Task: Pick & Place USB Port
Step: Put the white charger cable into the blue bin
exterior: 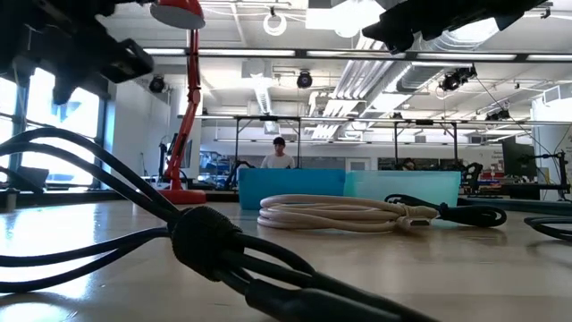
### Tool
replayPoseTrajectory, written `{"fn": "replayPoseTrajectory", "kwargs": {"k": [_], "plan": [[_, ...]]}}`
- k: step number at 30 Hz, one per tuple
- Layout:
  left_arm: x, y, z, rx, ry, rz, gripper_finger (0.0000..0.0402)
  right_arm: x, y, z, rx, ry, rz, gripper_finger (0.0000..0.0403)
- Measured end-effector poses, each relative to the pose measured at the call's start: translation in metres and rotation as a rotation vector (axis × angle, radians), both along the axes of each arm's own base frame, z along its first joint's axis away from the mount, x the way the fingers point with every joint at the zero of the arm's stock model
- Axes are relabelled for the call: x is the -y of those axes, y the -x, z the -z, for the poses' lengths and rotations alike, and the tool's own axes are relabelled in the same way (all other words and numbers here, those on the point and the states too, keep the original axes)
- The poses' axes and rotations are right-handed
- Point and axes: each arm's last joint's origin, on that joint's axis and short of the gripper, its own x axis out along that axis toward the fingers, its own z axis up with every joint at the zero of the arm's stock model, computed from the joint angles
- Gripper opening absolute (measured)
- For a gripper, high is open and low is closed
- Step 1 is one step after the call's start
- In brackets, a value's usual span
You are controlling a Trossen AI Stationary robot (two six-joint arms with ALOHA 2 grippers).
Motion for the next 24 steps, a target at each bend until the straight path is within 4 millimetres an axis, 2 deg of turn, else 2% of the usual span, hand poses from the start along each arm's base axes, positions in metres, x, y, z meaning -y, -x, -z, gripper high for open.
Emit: {"fn": "replayPoseTrajectory", "kwargs": {"k": [6, 11, 16, 24], "plan": [[0.035, 0.015, 0.009, -0.014, 0.027, -0.201, 0.0186, -0.006, 0.0, 0.0, 0.002, 0.012, -0.029, 0.0204], [0.055, 0.032, 0.024, -0.087, 0.096, -0.36, 0.0186, -0.009, 0.0, 0.001, -0.002, 0.036, -0.051, 0.0204], [0.057, 0.048, 0.043, -0.186, 0.075, -0.415, 0.0186, -0.015, 0.0, 0.004, -0.031, 0.043, -0.083, 0.0204], [0.062, 0.061, 0.074, -0.224, 0.02, -0.334, 0.0185, -0.026, 0.002, 0.009, -0.087, 0.044, -0.142, 0.0204]]}}
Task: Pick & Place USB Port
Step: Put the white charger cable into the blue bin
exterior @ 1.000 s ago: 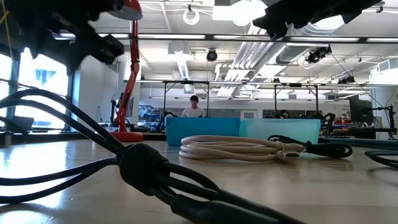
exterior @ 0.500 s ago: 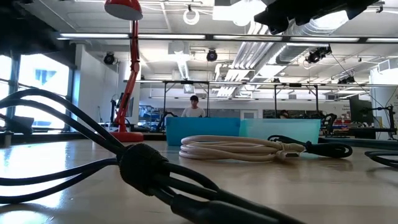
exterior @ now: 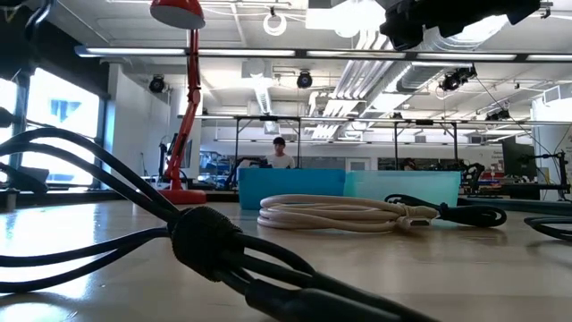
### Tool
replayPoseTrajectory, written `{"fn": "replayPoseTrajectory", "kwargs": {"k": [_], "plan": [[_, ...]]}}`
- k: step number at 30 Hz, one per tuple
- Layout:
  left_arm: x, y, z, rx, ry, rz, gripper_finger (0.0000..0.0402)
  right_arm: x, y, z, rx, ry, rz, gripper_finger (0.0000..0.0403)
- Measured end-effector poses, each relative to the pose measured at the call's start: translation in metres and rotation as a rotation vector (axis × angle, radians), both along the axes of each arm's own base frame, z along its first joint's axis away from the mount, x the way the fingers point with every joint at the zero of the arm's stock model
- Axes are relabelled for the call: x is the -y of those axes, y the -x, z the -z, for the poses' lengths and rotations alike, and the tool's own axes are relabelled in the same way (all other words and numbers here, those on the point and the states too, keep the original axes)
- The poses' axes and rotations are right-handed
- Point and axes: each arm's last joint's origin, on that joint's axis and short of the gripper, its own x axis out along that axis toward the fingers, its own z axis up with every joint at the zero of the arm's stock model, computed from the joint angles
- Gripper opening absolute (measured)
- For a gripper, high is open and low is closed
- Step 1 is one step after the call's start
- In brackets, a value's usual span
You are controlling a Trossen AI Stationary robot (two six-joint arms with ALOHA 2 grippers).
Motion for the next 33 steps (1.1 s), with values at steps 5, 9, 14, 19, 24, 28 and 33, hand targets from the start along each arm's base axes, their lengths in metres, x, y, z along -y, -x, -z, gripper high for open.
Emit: {"fn": "replayPoseTrajectory", "kwargs": {"k": [5, 9, 14, 19, 24, 28, 33], "plan": [[0.008, -0.002, 0.023, -0.043, 0.005, 0.078, 0.0185, -0.002, 0.0, 0.0, 0.001, 0.0, -0.011, 0.0204], [0.01, -0.005, 0.037, -0.093, -0.033, 0.089, 0.0185, -0.002, 0.0, 0.0, 0.003, 0.008, -0.009, 0.0204], [0.008, -0.004, 0.047, -0.135, -0.11, 0.079, 0.0167, -0.002, 0.0, 0.0, 0.006, 0.019, -0.011, 0.0204], [0.005, -0.003, 0.048, -0.129, -0.162, 0.085, 0.007, -0.002, 0.0, 0.0, 0.006, 0.018, -0.01, 0.0204], [0.003, -0.002, 0.048, -0.126, -0.2, 0.074, 0.0053, -0.002, 0.0, 0.0, 0.004, 0.012, -0.008, 0.0204], [-0.001, -0.005, 0.048, -0.11, -0.235, 0.074, 0.0053, -0.002, 0.0, 0.0, 0.002, 0.005, -0.005, 0.0204], [-0.017, -0.012, 0.047, -0.082, -0.34, 0.085, 0.0053, -0.002, 0.0, -0.001, 0.008, 0.007, -0.006, 0.0204]]}}
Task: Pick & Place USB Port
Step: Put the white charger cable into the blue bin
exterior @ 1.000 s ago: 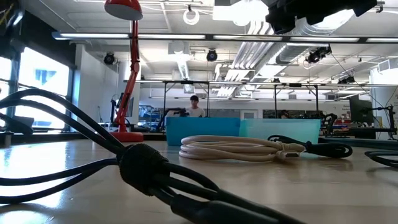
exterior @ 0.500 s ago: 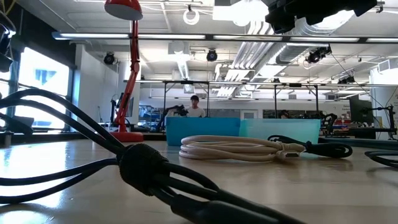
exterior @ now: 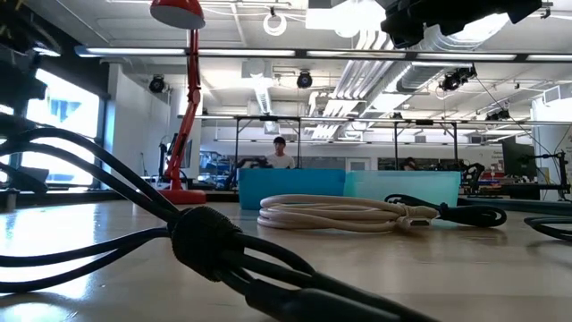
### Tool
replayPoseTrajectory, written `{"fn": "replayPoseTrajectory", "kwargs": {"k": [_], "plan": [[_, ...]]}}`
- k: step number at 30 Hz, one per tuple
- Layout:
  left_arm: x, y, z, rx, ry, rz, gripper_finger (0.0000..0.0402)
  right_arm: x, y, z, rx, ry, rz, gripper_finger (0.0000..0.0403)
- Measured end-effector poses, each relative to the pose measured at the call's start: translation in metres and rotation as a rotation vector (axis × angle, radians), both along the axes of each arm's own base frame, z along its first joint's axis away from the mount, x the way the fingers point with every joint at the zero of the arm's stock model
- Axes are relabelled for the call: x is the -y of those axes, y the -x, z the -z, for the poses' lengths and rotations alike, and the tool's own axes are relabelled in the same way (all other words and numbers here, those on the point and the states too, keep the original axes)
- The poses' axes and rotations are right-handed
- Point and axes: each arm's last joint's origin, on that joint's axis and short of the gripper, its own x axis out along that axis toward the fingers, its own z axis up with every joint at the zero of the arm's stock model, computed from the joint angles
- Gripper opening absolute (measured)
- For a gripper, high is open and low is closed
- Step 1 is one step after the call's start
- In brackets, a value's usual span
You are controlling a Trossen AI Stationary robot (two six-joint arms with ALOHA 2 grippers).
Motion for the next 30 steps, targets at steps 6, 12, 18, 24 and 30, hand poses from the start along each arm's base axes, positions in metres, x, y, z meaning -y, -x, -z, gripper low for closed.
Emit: {"fn": "replayPoseTrajectory", "kwargs": {"k": [6, 12, 18, 24, 30], "plan": [[-0.028, -0.011, -0.018, 0.153, -0.294, 0.015, 0.0053, 0.0, -0.001, -0.001, 0.017, 0.011, -0.005, 0.0204], [-0.059, -0.019, -0.062, 0.457, -0.546, -0.026, 0.0051, 0.0, -0.002, -0.006, 0.077, 0.015, -0.013, 0.0204], [-0.076, -0.02, -0.112, 0.759, -0.669, -0.009, 0.0051, 0.0, -0.004, -0.013, 0.151, 0.035, -0.02, 0.0204], [-0.082, -0.034, -0.157, 1.007, -0.727, 0.086, 0.0051, -0.001, -0.006, -0.022, 0.252, 0.039, -0.044, 0.0204], [-0.095, -0.062, -0.186, 1.246, -0.759, 0.327, 0.0051, -0.004, -0.014, -0.025, 0.326, -0.015, -0.146, 0.0204]]}}
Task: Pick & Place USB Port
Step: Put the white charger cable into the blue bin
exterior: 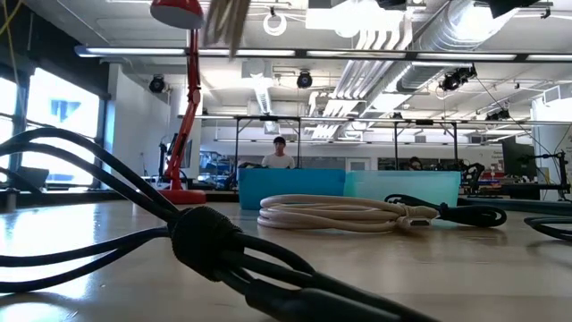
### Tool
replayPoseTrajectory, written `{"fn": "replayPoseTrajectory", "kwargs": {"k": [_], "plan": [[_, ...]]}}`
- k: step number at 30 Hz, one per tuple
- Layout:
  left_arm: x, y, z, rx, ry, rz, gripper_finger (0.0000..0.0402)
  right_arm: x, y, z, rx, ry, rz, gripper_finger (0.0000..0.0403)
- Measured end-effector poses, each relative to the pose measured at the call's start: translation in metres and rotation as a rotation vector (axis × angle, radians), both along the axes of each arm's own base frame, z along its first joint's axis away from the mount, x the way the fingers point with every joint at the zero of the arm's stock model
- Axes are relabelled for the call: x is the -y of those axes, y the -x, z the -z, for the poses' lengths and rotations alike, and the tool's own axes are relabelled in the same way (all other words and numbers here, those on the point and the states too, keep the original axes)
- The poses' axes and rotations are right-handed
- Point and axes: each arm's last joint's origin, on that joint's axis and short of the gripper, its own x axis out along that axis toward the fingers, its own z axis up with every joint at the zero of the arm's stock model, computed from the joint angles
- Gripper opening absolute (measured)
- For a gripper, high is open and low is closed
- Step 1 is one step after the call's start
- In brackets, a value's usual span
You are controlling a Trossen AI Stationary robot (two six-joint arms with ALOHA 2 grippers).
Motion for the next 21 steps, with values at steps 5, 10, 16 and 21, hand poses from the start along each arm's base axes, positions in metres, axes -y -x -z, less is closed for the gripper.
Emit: {"fn": "replayPoseTrajectory", "kwargs": {"k": [5, 10, 16, 21], "plan": [[-0.023, -0.019, -0.002, 0.05, -0.117, 0.062, 0.0051, 0.0, -0.014, 0.004, 0.008, -0.091, 0.004, 0.0204], [-0.051, -0.037, 0.005, 0.091, -0.149, 0.087, 0.0051, -0.001, -0.027, 0.012, -0.015, -0.179, 0.013, 0.0204], [-0.076, -0.052, 0.01, 0.184, -0.164, 0.156, 0.0051, 0.0, -0.039, 0.02, -0.017, -0.229, 0.059, 0.0204], [-0.082, -0.059, 0.014, 0.238, -0.176, 0.191, 0.0051, 0.002, -0.045, 0.025, -0.02, -0.23, 0.11, 0.0204]]}}
